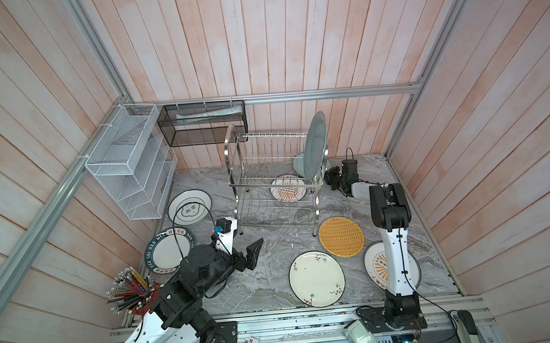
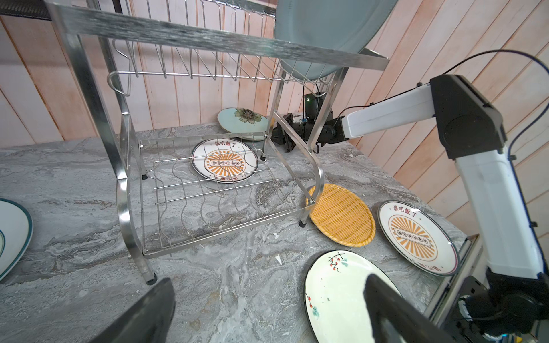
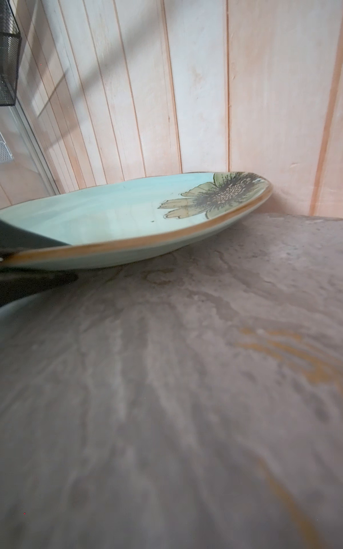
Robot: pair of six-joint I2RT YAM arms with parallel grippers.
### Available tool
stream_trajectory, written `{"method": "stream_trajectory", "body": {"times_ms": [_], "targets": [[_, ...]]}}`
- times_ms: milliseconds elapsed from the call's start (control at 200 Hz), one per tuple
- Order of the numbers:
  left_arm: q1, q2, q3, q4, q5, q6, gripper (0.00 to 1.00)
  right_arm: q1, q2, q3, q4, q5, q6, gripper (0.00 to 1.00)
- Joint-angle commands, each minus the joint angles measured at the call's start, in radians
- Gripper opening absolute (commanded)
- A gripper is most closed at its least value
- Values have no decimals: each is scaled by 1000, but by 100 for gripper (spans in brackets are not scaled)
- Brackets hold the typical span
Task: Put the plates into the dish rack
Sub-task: 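Grasp the rim of the light blue sunflower plate with the right gripper, then drag the sunflower plate toward the robot with right gripper while left gripper approaches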
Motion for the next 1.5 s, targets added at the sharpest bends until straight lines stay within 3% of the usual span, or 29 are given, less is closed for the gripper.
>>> {"method": "stream_trajectory", "body": {"times_ms": [0, 210, 455, 760, 920, 1120, 1265, 1496], "targets": [[4, -14, -7, 10, -18, 16, 100, 1, -11, -55, 16, 53, 58, 0], [4, -31, -18, 24, -17, 15, 100, -40, -232, -273, 71, 103, -20, 0], [4, -44, -43, 72, 18, 25, 100, -134, -544, -571, 64, 67, -119, 0], [4, -17, -59, 126, 78, 13, 99, -307, -1033, -921, -146, -46, -308, 0], [2, 4, -72, 177, 125, -23, 98, -350, -1243, -943, -343, -79, -410, 0], [-23, 68, -95, 337, 171, -67, 98, -347, -1428, -958, -522, -91, -421, 0], [-127, 177, -115, 518, 121, -55, 97, -333, -1537, -927, -749, -74, -443, 0], [-286, 413, -80, 727, 93, 55, 97, -314, -1699, -924, -941, -46, -449, 0]]}}
